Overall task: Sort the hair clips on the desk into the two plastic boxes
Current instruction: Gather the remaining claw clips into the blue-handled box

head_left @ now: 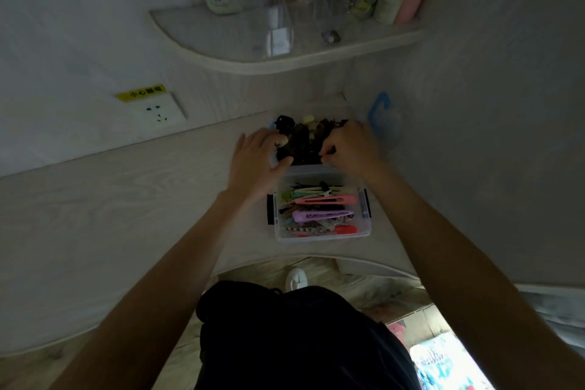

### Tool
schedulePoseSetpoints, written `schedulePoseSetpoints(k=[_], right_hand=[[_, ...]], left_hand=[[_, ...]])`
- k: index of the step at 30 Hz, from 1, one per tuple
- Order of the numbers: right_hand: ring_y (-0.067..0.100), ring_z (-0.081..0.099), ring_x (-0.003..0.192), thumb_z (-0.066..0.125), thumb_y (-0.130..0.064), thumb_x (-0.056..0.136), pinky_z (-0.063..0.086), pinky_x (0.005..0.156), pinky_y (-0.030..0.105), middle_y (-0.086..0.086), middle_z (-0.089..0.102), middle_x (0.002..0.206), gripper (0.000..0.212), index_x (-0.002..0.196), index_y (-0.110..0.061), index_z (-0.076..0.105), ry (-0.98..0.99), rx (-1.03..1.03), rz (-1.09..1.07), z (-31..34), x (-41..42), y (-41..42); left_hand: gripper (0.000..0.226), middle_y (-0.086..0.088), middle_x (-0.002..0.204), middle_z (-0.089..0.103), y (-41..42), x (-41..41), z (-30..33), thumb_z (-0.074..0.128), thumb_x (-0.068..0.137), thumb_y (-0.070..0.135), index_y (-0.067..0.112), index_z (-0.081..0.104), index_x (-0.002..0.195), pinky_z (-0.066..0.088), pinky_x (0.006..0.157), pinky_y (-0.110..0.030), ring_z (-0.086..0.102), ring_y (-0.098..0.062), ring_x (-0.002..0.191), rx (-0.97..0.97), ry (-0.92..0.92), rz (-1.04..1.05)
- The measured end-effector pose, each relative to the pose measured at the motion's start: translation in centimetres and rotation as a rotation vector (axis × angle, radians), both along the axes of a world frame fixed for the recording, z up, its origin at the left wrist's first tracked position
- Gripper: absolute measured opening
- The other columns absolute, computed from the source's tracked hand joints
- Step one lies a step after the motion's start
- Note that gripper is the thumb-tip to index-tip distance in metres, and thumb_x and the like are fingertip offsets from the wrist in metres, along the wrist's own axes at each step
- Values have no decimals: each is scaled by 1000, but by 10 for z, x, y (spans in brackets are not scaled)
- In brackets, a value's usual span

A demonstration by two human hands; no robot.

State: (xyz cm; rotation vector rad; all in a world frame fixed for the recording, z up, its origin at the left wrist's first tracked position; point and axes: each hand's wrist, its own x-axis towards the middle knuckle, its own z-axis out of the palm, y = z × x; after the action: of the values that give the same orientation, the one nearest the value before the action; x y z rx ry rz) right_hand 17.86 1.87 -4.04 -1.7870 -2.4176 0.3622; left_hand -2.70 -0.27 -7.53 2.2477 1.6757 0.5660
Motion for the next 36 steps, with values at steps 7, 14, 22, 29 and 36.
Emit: schedulePoseSetpoints(k=[7,14,22,29,36], right_hand=[[31,58,94,66,-17,83,37,83,29,16,67,98,16,95,-7,72,261,176,-87,-7,27,-23],[22,44,130,35,-38,98,20,114,41,7,48,141,46,133,-10,47,47,-58,30,-20,16,-52],[30,40,132,36,-40,98,28,111,48,12,43,143,45,124,-11,56,68,71,-65,-22,13,-36],[22,8,146,16,-53,97,-10,116,45,6,12,158,62,147,-17,19,-69,-185,-123,-28,7,-19],[38,52,114,49,-12,88,41,96,44,21,56,126,31,115,-1,60,94,437,-311,15,44,-47]], left_hand=[[55,-4,155,22,9,12,4,42,95,41,22,27,145,7,118,-46,14,-23,144,-9,79,-158],[54,3,158,7,12,31,-8,22,96,51,32,16,146,-7,117,-49,-2,-21,146,-72,339,-318],[56,3,158,1,3,27,-10,19,97,49,26,9,148,-11,115,-43,-4,-14,145,-69,343,-333],[59,-3,157,13,-6,11,-10,31,98,43,14,16,147,6,119,-38,7,-18,145,-35,91,-192],[52,-7,128,50,-15,-3,-9,60,88,23,17,41,136,42,92,-31,50,-20,112,-156,-432,267]])
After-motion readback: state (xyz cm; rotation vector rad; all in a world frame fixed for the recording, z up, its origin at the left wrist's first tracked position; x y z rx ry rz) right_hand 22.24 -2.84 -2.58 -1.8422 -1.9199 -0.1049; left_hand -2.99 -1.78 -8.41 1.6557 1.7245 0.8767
